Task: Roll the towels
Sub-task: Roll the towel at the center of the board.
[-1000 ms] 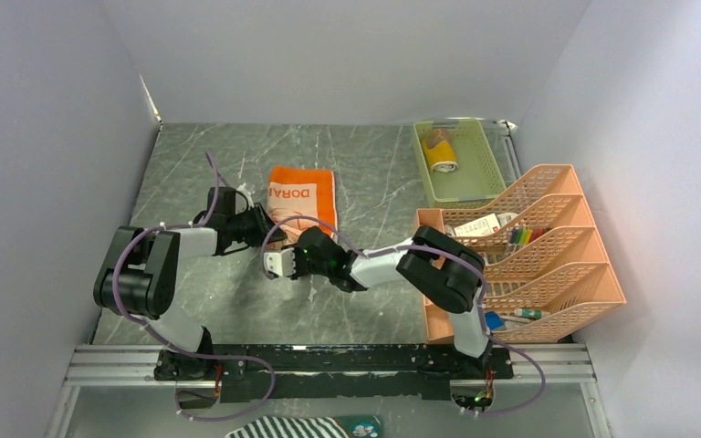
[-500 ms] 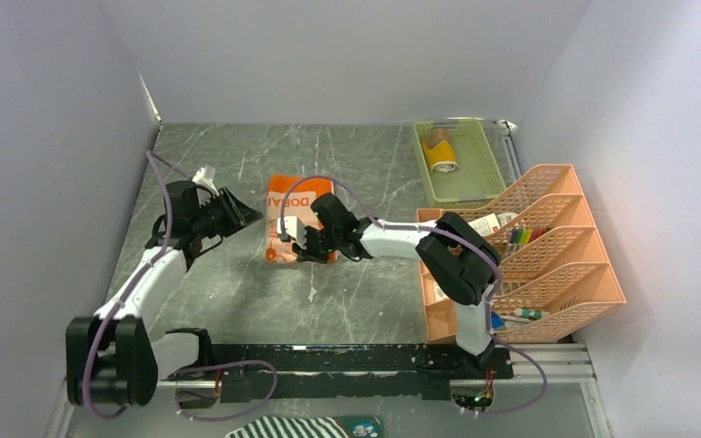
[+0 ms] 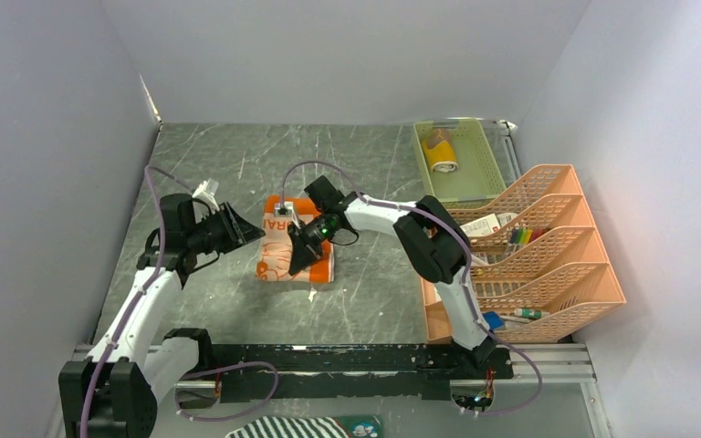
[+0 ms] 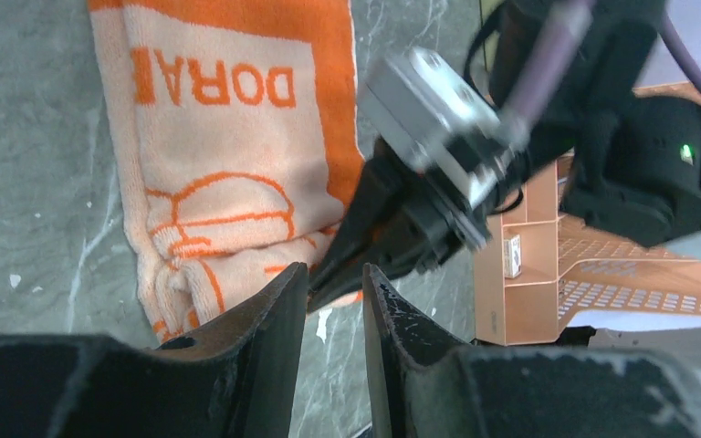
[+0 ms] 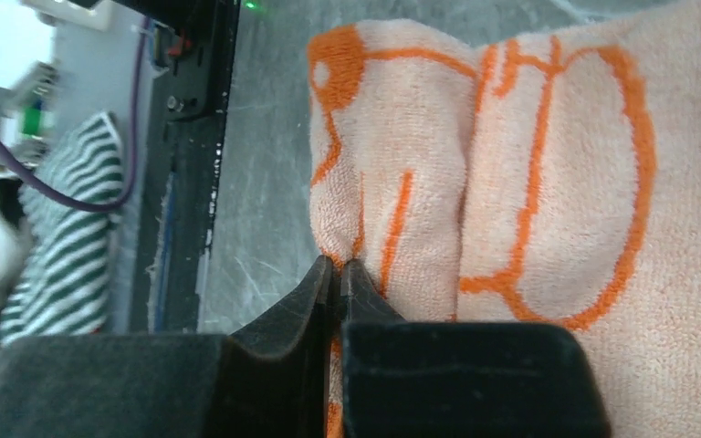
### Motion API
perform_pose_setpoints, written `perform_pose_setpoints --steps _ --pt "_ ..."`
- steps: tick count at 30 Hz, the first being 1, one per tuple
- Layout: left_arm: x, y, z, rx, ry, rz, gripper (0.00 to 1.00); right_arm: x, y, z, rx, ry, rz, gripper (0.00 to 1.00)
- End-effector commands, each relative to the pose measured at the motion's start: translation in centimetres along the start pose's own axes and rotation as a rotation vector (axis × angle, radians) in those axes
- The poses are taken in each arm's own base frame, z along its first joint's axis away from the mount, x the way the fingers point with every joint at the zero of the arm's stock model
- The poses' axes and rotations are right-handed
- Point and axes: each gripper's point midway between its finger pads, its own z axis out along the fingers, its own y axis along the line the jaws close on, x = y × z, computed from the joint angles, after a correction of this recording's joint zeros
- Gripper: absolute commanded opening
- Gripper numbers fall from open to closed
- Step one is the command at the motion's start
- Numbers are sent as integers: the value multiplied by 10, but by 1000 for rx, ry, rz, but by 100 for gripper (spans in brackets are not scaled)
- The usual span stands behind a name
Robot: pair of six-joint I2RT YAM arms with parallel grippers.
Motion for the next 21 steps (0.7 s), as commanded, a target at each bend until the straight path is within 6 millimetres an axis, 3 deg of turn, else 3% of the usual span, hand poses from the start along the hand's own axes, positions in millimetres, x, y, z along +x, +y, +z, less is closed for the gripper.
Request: perform_pose_setpoints --steps 1,7,14,21 --pt "20 2 -4 20 50 -20 40 5 1 -8 -107 21 246 0" --pt "26 5 -1 35 55 -43 40 -1 -22 -21 -162 -15 375 0" --pt "25 5 6 46 56 -50 40 -15 -27 -33 -219 -79 428 0" --pt "31 -5 22 79 83 -46 40 -20 -57 -34 -185 -98 543 0"
